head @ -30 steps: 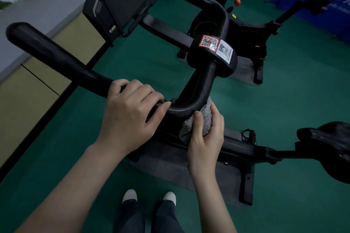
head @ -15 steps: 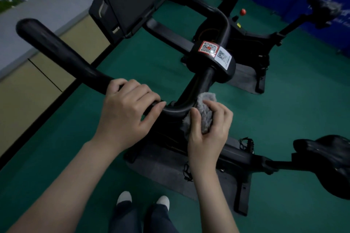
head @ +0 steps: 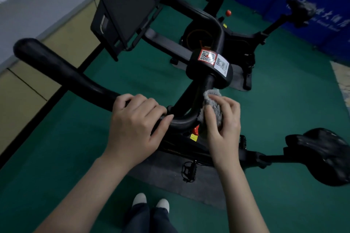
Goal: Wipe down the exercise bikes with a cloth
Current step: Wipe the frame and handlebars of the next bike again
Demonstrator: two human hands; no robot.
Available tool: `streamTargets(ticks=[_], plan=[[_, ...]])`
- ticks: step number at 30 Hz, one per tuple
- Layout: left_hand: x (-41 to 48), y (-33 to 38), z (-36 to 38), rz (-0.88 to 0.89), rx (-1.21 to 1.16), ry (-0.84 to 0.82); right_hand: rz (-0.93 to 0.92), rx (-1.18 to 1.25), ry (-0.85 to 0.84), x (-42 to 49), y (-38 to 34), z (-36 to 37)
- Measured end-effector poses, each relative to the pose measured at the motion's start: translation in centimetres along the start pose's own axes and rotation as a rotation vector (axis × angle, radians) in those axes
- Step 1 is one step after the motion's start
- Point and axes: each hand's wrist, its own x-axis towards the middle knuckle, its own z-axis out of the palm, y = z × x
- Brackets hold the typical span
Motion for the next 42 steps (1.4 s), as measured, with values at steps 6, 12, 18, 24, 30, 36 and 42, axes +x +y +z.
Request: streamTargets(ticks=[6, 12, 18, 24, 30, 36, 42], plan=[[0.1, -0.3, 0.2, 0.021, -0.003, 0.021, -0.074, -0.034, 0.038, -0.1, 0.1, -0.1], [0.1, -0.1, 0.1, 0.021, -0.004, 0.026, -0.165, -0.111, 0.010, 4.6, 0.3, -0.7], [0.1, 0.2, 0.0, -0.015, -0.012, 0.014, -0.303, -0.180, -0.075, 4.8, 0.7, -1.3], [0.3, 0.6, -0.2, -0.058, -0.005, -0.004, -0.576, -0.311, -0.385, 9.1, 0.3, -2.4], [0.4, 0.8, -0.5, -0.090, -0.011, -0.023, -0.768, -0.483, -0.756, 13.5, -1.7, -2.4], [0.4, 1.1, -0.5, -0.124, -0.022, -0.029, -0.808, -0.526, -0.993, 15.1, -3.1, -2.0], [0.4, 1.2, -0.6, -0.143, -0.024, -0.042, -0.750, -0.488, -1.271, 14.6, -4.7, -0.5]])
